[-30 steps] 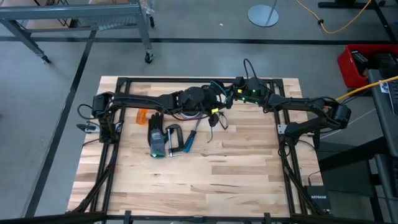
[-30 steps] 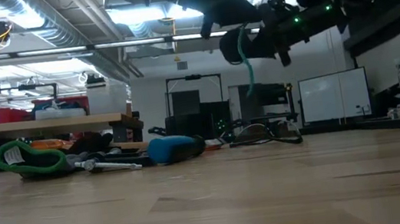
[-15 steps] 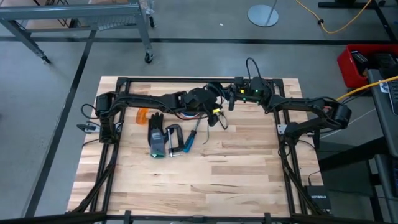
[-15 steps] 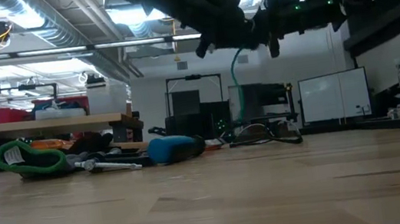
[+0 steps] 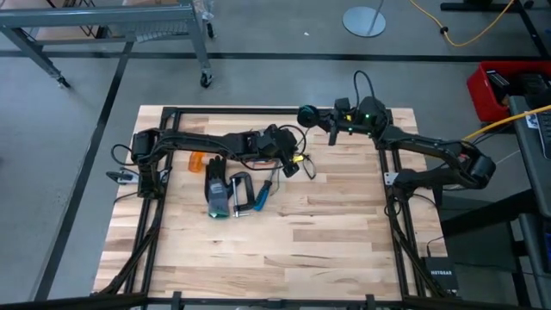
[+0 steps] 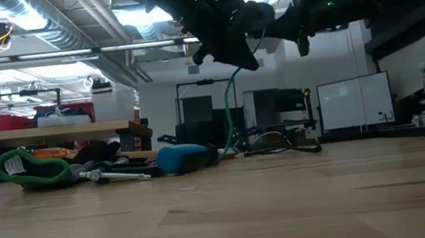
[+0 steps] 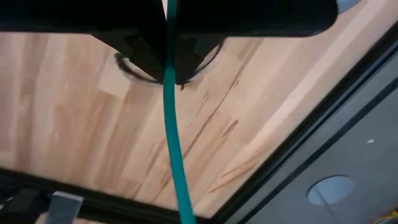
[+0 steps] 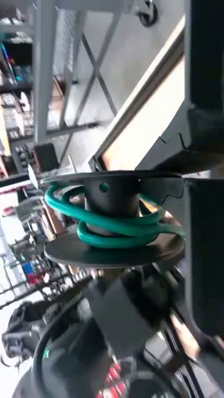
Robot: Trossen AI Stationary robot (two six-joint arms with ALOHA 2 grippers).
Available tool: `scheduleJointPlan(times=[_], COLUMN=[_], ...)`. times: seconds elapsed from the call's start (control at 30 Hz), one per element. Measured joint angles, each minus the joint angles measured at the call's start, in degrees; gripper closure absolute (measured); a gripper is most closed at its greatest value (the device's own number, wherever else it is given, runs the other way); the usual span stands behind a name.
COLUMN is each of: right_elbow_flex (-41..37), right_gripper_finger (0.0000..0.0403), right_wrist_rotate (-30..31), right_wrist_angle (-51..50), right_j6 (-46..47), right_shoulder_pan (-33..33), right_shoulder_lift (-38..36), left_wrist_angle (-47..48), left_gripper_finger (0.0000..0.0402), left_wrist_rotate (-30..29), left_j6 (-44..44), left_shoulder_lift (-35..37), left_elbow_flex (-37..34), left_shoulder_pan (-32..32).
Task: Coil cords
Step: Coil the wire in the cable spool
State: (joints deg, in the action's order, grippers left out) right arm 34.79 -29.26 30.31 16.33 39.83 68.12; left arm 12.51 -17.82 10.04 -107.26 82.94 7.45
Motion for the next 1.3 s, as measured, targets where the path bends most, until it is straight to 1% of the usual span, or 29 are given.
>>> scheduleJointPlan(times=[0.1, 0.27, 0.37, 0.43, 0.67, 0.8, 0.93, 1.17, 1.3], right_elbow_flex=[0.0, 0.0, 0.0, 0.0, 0.0, 0.0, 0.0, 0.1, 1.9], right_gripper_finger=[0.0401, 0.0401, 0.0401, 0.0401, 0.0401, 0.0401, 0.0401, 0.0401, 0.0401], right_wrist_rotate=[-4.5, -13.5, -16.8, -17.8, -17.9, -16.4, -14.4, -13.8, -13.8], right_wrist_angle=[-3.7, -9.7, -14.9, -19.2, -35.5, -40.5, -39.8, -34.0, -33.4], right_j6=[0.0, -0.2, -2.2, -4.4, -12.9, -15.3, -15.4, -15.3, -15.3], right_shoulder_pan=[1.7, 2.7, 2.7, 2.7, 2.7, 2.7, 2.7, 2.7, 2.7], right_shoulder_lift=[-2.1, -3.8, -4.0, -4.0, -4.0, -4.0, -4.0, -4.0, -3.9], left_wrist_angle=[1.0, 1.5, 2.2, 2.5, 4.2, 6.7, 9.0, 11.2, 11.1], left_gripper_finger=[0.0401, 0.0401, 0.0401, 0.0401, 0.0401, 0.0401, 0.0401, 0.0401, 0.0401], left_wrist_rotate=[-1.8, -2.1, -2.1, -2.2, -2.2, -1.0, 0.7, 0.9, 1.1], left_j6=[0.1, -0.9, -1.1, -1.2, -2.6, -1.2, 0.4, 2.1, 2.2], left_shoulder_lift=[0.0, 0.0, 0.0, 0.0, 0.0, 0.0, 0.0, 0.0, 0.0], left_elbow_flex=[0.0, 0.0, 0.0, 0.0, 0.0, 0.0, 0.0, 0.0, 0.0], left_shoulder_pan=[0.0, 0.5, 0.8, 0.8, 0.8, 0.8, 0.4, -0.5, -1.4])
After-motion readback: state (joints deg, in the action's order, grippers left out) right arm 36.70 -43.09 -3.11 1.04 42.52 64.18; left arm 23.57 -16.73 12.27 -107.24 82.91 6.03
